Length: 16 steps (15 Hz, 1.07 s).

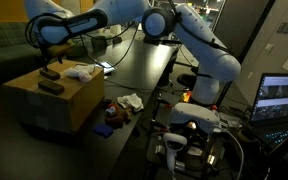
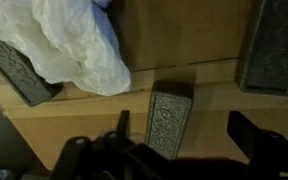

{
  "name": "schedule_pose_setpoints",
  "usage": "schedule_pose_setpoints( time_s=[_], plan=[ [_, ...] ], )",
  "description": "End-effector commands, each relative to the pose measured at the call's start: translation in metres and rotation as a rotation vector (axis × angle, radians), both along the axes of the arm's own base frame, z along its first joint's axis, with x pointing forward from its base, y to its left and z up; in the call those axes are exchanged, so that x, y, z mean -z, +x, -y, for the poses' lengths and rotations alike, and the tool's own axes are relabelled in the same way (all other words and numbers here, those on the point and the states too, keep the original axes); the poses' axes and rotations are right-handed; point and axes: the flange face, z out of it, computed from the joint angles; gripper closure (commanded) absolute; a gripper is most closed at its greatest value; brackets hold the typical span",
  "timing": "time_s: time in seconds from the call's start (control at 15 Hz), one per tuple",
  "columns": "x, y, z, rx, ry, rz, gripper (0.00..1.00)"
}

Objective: Pick up all the object from the box and put them on the table, then pick up all the objects from the table and put them on the box

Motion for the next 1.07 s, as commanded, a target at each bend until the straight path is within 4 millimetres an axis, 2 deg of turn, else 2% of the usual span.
schedule_pose_setpoints(
  time_s=[0.0,0.33,0.67,1.0],
  plan=[
    [0.015,0.016,0.015,-0.094,0.056,-0.002,0.00],
    [0.043,0.024,0.024,-0.176,0.097,-0.031,0.00],
    [0.054,0.032,0.032,-0.176,0.091,0.003,0.00],
    [0.069,0.039,0.051,-0.137,0.105,0.027,0.00]
  ],
)
